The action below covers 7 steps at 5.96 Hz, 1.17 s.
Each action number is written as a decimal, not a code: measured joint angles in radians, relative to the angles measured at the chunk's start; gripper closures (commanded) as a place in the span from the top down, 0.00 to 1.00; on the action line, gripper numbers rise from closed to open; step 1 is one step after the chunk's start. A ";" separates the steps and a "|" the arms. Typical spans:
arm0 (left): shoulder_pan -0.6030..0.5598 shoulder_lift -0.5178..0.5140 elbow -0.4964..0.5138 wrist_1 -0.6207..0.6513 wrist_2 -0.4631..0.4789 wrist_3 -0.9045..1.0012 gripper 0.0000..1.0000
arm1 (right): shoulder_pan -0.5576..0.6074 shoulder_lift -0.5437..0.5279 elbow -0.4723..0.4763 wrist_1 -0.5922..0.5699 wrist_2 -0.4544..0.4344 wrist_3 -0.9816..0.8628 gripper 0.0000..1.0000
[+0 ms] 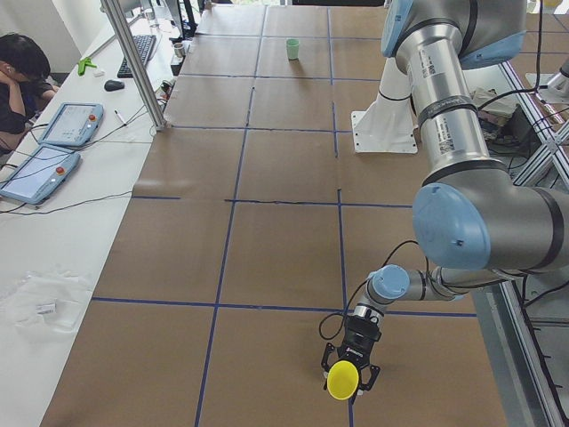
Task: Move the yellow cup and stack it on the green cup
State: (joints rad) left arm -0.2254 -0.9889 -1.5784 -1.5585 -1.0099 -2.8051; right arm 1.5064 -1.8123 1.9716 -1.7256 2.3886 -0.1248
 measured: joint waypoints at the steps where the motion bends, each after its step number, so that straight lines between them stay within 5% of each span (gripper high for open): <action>1: -0.157 -0.048 0.001 -0.060 0.082 0.173 0.56 | 0.000 0.000 -0.003 0.000 0.004 0.000 1.00; 4: -0.588 -0.316 0.042 -0.341 0.227 0.822 0.55 | 0.000 0.001 -0.009 0.000 0.004 0.001 1.00; 6: -0.761 -0.481 0.060 -0.572 0.190 1.311 0.48 | 0.000 0.001 -0.015 0.000 0.005 0.000 1.00; 7: -0.801 -0.546 0.061 -0.717 0.091 1.507 0.45 | 0.000 0.001 -0.018 0.000 0.005 0.001 1.00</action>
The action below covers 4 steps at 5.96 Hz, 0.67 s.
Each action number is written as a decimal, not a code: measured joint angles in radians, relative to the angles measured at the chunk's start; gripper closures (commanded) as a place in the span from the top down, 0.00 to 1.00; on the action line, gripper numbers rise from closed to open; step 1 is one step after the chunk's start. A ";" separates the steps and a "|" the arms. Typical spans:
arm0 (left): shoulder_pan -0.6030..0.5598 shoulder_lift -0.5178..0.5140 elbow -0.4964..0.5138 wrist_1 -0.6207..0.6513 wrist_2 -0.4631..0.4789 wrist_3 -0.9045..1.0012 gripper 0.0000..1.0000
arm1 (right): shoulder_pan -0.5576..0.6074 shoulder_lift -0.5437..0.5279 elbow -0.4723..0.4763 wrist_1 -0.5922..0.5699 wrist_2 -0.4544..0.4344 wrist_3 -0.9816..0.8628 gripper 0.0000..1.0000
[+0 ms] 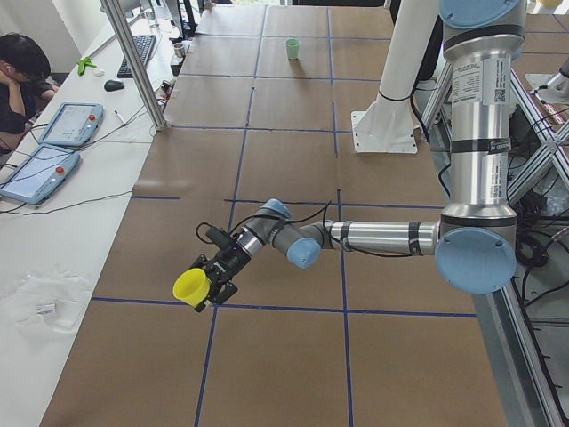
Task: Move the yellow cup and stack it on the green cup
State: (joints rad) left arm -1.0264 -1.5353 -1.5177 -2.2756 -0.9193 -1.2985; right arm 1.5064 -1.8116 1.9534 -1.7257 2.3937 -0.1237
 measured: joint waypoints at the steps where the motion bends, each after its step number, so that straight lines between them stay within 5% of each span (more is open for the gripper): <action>1: -0.015 -0.056 -0.001 -0.144 -0.122 0.120 0.46 | 0.000 0.000 -0.003 0.000 0.000 0.001 1.00; 4: 0.010 -0.324 -0.009 -0.281 -0.316 0.439 0.48 | 0.000 0.008 -0.004 0.001 -0.002 -0.001 1.00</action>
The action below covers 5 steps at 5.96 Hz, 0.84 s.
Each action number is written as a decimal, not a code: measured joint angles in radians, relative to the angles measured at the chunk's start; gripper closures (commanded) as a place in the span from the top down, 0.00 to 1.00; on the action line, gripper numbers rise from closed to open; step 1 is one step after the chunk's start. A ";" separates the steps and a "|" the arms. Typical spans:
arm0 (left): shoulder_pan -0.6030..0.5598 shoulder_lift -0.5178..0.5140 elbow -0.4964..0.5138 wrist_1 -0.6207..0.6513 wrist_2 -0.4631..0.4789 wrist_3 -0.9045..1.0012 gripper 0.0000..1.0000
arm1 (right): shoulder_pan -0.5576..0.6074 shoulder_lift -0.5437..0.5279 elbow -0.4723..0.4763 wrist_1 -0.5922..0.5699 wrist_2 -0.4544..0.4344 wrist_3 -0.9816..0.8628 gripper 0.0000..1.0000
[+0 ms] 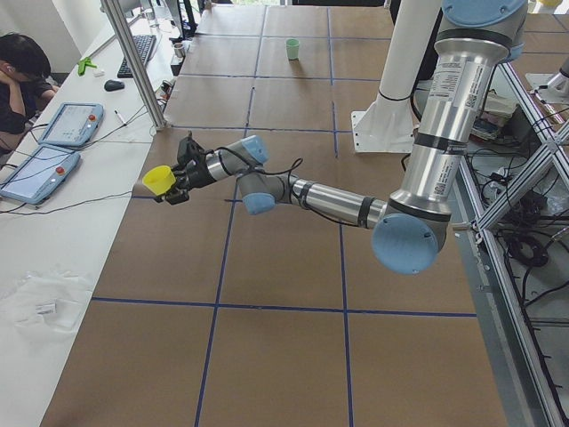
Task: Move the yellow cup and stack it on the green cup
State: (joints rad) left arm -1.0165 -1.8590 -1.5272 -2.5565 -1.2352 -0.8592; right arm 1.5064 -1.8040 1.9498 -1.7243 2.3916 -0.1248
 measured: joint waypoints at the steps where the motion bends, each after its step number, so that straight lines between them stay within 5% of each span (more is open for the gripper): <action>1: 0.060 -0.104 0.001 -0.002 -0.002 0.034 0.47 | 0.000 0.005 0.007 0.000 0.008 0.009 1.00; 2: 0.139 -0.185 0.004 0.001 0.040 0.042 0.47 | 0.000 0.008 0.021 0.000 0.021 0.029 1.00; 5: 0.398 -0.331 0.016 0.064 0.416 0.038 0.47 | -0.014 0.090 0.039 -0.001 0.095 0.090 1.00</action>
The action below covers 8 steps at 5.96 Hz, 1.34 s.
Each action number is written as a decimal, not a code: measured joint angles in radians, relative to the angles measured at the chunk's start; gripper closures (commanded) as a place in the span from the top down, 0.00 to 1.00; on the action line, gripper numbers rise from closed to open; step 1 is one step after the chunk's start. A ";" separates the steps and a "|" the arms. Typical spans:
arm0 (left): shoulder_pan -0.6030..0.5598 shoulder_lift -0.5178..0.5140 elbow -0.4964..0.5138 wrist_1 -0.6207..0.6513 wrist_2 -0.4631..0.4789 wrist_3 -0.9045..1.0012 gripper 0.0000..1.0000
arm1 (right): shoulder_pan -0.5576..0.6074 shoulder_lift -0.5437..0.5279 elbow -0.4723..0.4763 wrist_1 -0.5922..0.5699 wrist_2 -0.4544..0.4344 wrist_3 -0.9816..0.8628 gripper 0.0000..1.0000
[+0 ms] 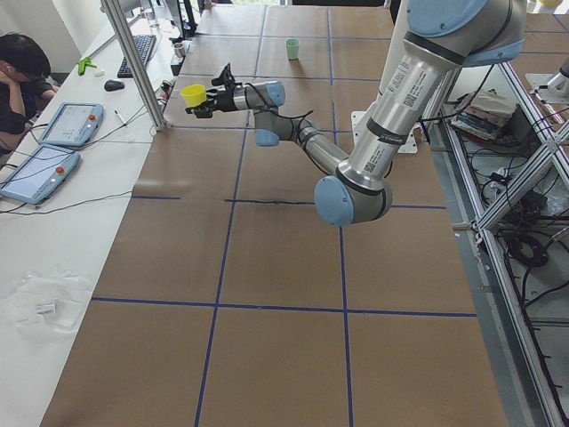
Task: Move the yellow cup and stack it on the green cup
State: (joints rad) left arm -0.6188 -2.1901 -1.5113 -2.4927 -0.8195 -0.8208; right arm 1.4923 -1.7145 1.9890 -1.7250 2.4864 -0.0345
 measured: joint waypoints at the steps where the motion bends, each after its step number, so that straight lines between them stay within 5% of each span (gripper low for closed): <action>1: 0.066 -0.049 0.004 0.072 0.112 -0.031 0.47 | -0.027 0.062 -0.002 -0.008 0.037 0.072 1.00; 4: 0.162 -0.224 0.142 0.256 0.216 -0.253 0.47 | -0.187 0.337 -0.005 -0.072 0.035 0.381 1.00; 6: 0.200 -0.292 0.250 0.267 0.247 -0.307 0.47 | -0.297 0.614 -0.036 -0.280 0.002 0.536 1.00; 8: 0.253 -0.316 0.301 0.268 0.306 -0.324 0.47 | -0.378 0.859 -0.186 -0.339 -0.053 0.698 1.00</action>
State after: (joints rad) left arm -0.3659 -2.5062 -1.2101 -2.2246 -0.5137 -1.1446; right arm 1.1140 -0.8555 1.8031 -2.0641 2.4339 0.6634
